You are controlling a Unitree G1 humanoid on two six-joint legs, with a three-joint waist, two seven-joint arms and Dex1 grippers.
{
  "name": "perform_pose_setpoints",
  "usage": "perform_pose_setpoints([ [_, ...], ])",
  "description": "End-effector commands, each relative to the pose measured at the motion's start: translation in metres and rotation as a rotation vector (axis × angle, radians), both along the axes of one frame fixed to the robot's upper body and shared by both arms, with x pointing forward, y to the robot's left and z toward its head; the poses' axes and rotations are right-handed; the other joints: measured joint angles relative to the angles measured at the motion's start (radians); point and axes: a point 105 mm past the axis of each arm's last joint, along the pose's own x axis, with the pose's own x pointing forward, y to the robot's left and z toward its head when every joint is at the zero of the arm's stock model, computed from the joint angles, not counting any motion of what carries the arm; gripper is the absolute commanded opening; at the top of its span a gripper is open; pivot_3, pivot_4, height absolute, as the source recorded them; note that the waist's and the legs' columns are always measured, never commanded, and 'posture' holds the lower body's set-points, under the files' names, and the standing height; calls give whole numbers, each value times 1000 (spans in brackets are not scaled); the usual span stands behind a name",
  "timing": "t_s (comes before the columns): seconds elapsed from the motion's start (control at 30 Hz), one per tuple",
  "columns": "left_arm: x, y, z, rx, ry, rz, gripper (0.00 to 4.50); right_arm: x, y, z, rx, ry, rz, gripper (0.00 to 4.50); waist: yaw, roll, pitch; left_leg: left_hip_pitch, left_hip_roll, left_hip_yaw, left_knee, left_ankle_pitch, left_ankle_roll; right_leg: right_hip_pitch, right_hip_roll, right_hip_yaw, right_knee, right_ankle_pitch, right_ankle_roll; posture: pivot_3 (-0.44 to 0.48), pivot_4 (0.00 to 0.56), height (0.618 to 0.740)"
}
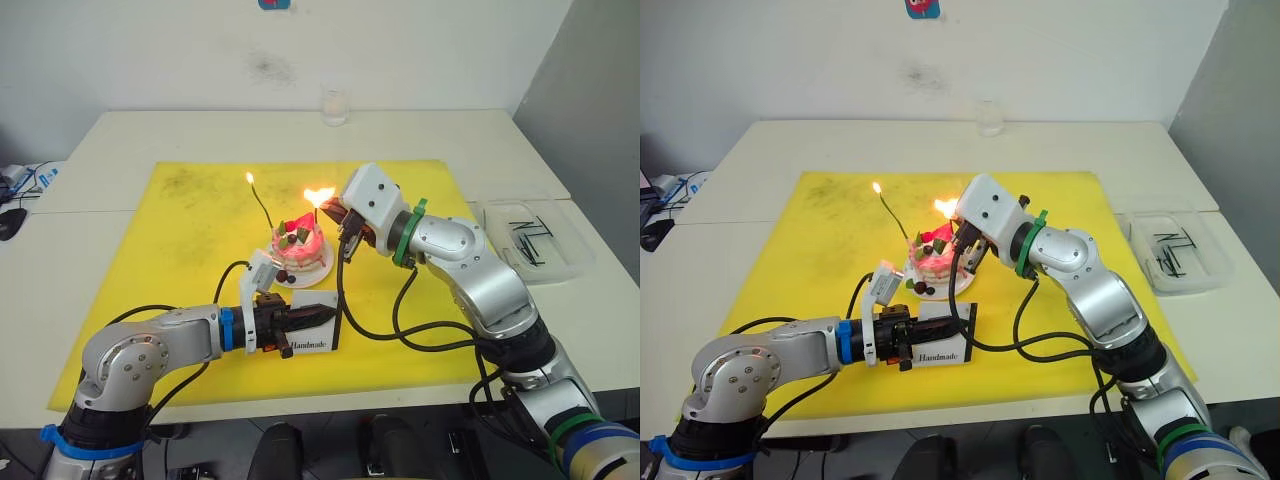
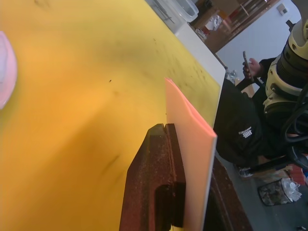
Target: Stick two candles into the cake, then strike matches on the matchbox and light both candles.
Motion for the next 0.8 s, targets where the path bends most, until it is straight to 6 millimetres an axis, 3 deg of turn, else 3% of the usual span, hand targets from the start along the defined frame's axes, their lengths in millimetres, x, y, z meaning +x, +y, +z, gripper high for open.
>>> perform_pose_setpoints([
  [0.03, -3, -3, 9, -15, -46, -19, 0, -2, 0, 17, 14, -72, 5, 18, 0, 0, 0, 0, 0, 0, 0, 0, 0, 0, 0, 0, 0, 0, 0, 0, 150, 735],
  [0.8, -3, -5, 10, -25, -52, -22, 0, 6, 2, 12, -9, -78, 0, 18, 0, 0, 0, 0, 0, 0, 0, 0, 0, -1, 0, 0, 0, 0, 0, 0, 150, 735],
])
